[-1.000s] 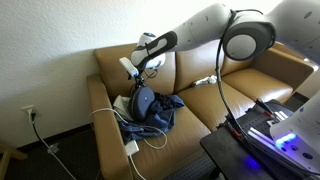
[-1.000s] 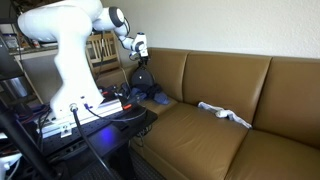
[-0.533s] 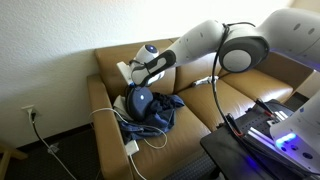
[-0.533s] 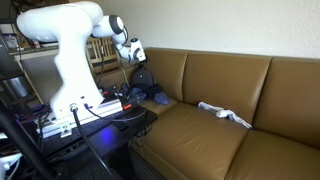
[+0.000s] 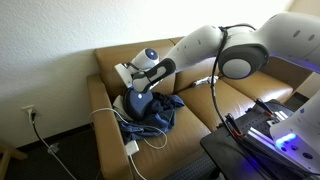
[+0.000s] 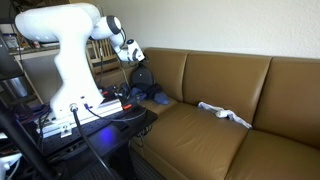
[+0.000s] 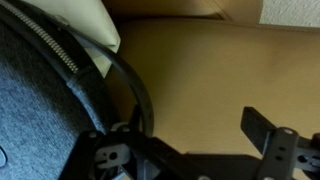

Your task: Move the black bag to the right then move it to the left

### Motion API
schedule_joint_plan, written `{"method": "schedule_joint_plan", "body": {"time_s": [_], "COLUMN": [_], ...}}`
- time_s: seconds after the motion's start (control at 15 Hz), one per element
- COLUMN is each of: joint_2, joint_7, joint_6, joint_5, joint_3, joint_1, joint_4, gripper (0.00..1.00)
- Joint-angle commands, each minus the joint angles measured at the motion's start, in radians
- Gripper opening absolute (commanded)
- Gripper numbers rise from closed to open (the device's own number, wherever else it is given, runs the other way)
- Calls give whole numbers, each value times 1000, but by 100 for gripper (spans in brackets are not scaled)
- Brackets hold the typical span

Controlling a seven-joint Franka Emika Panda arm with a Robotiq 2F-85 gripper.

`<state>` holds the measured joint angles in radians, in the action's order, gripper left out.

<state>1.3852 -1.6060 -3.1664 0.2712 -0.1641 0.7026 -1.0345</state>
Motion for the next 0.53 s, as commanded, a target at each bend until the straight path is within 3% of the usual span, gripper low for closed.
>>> {"method": "schedule_joint_plan", "body": {"time_s": [0.0, 0.13, 0.4, 0.47], "joint_2": [-138, -190, -285, -294], "joint_7": [27, 22, -6, 14], "joint_6": [-101, -122, -16, -20], "joint_5": [1, 6, 31, 18], "joint_3": [5, -2, -61, -43], "joint_1": [32, 49, 88, 70], "joint_4": [-191, -277, -446, -468], "gripper": [100, 100, 100, 100]}}
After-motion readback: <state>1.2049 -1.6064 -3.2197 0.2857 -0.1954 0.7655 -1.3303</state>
